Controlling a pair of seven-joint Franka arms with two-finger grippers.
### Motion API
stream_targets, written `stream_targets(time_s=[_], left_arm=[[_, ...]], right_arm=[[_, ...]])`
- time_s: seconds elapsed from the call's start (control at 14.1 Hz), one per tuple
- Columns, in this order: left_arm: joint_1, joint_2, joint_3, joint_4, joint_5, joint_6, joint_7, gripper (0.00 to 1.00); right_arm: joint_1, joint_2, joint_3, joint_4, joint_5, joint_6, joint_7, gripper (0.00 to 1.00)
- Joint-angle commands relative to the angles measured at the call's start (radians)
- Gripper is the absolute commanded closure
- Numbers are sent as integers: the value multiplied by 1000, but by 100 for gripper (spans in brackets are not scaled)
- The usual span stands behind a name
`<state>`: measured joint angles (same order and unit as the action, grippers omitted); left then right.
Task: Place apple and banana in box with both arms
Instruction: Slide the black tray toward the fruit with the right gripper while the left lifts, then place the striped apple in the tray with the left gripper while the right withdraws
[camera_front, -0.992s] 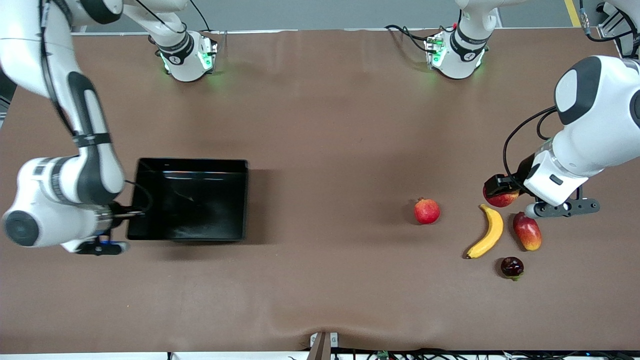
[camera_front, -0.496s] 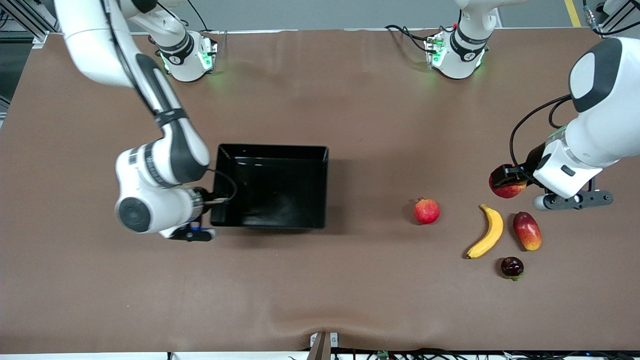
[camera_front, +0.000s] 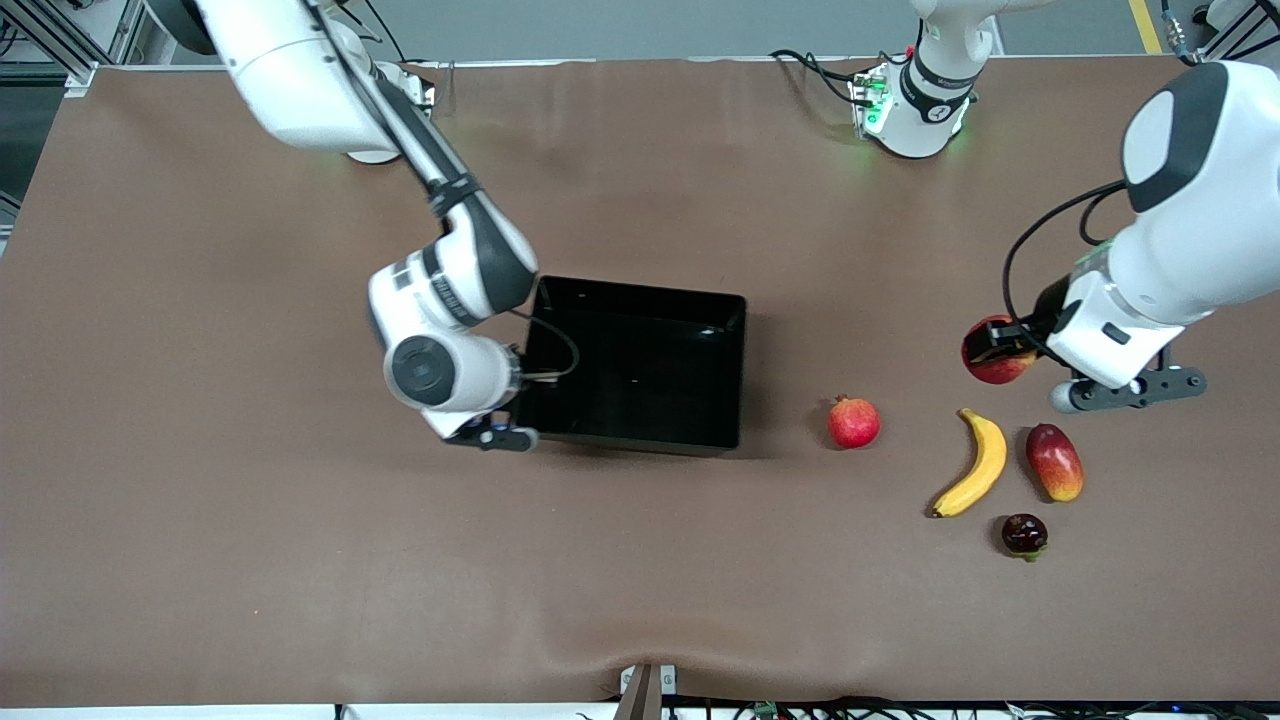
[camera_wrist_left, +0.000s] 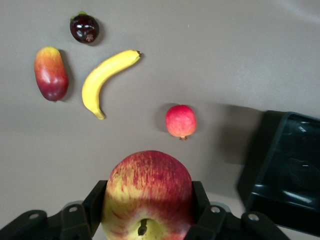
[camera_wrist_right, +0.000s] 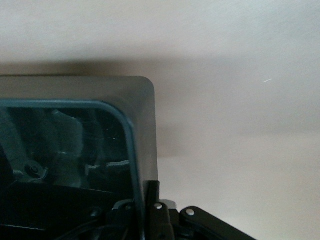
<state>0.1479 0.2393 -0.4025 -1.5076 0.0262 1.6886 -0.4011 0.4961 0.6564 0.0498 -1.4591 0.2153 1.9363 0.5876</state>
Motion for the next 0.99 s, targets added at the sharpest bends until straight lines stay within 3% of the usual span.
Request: stream_targets(time_s=[0.0,0.07,0.14,0.21,0.57,0.92], left_arm=[[4,-11,-16,4,-5,-21,-57,100],[2,-9,-24,1,-5,-21,-77,100],[-1,-8,-28,-5,-6,-21,-123,100],[-2,-2,-48,-6,-6,-21,-174,100],[-33,11,-78,-88,-3,25,-283,100],[-162,46,-78,-225,14,245,-520,100]], right_arm=[[87,-12,-8,-7,26,62,118,100],[116,-6,-11,-7,12,72,129,68],[134,-5,-16,-6,10,76,130,16],[134,-4,-16,-7,10,78,138,0],[93,-11,-19,-6,9,67,144,0],[20,-12,-19,-6,1,55,135,0]])
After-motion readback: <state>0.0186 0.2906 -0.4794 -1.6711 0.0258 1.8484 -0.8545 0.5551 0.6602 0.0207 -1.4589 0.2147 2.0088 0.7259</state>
